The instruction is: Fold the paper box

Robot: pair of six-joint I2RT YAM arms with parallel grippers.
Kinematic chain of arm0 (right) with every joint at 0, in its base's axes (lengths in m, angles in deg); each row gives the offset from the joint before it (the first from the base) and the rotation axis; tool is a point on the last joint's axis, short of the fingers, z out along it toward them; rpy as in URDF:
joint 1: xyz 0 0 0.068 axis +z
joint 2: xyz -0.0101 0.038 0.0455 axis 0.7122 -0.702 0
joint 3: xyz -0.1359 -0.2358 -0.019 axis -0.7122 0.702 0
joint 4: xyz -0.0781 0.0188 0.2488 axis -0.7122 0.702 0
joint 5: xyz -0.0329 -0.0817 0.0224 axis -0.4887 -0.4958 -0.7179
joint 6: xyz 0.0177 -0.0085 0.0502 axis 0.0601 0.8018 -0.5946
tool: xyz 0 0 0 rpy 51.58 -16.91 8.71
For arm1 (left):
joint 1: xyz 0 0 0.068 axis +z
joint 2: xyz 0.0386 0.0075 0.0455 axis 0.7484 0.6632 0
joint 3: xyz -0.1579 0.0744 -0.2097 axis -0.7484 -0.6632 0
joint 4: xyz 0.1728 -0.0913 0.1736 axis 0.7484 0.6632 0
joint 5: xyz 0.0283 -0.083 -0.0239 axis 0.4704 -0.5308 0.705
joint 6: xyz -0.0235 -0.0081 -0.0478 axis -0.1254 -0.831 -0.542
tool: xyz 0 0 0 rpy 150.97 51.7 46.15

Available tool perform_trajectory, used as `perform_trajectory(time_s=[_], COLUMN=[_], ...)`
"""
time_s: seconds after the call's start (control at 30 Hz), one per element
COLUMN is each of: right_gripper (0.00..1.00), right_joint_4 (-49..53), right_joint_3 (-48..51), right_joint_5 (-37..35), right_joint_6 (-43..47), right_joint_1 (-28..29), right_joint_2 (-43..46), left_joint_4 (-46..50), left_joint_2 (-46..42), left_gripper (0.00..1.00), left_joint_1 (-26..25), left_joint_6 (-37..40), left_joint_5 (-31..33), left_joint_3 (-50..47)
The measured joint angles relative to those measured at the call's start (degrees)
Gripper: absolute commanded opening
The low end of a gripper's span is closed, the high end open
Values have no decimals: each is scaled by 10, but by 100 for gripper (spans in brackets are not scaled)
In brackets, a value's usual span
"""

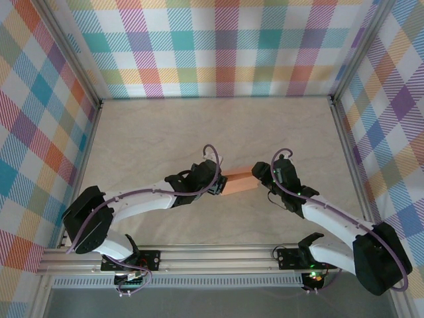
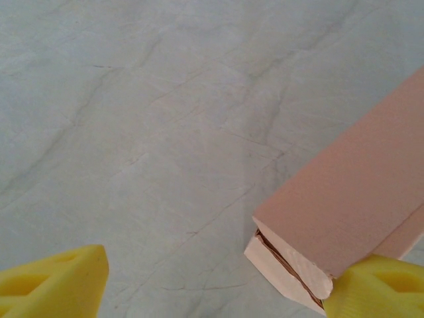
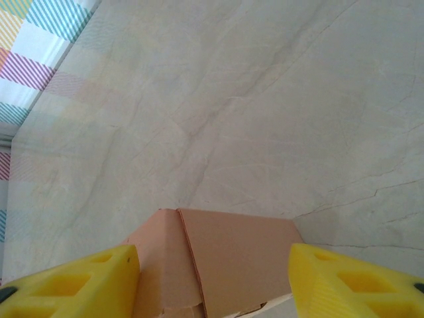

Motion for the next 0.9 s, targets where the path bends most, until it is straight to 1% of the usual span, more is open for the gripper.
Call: perform_trajectory(time_s=[0.27, 0.57, 0.63, 0.67, 0.7, 0.83, 0.87, 0.9], right_gripper=[60, 60, 60, 60, 60, 60, 60, 60], right_joint_4=[-6, -42, -45, -45, -46, -47, -46, -46], right_joint_3=[1, 6, 7, 8, 9, 15, 17, 19], right_joint_5=[-1, -6, -6, -6, -6, -5, -5, -5], right_joint_6=[0, 0, 0, 0, 0, 0, 0, 0], right_joint_1=[0, 0, 0, 0, 0, 0, 0, 0], right_joint_2=[-11, -31, -31, -31, -30, -22, -19, -17], left_joint_4=[-3, -15, -16, -19, -24, -39, -43, -46], left_joint_2=[-42, -76, -80, -80, -80, -76, -68, -58], left_gripper=[81, 80, 81, 93, 100, 99, 96, 91], left_joint_1=[10, 53, 65, 76, 87, 115, 118, 118], left_joint_6=[7, 12, -4, -16, -36, -111, -134, -153], left_joint_5=[-64, -145, -165, -176, -189, -230, -242, -254], left_joint_3=[-28, -55, -55, -55, -55, -54, -51, -47])
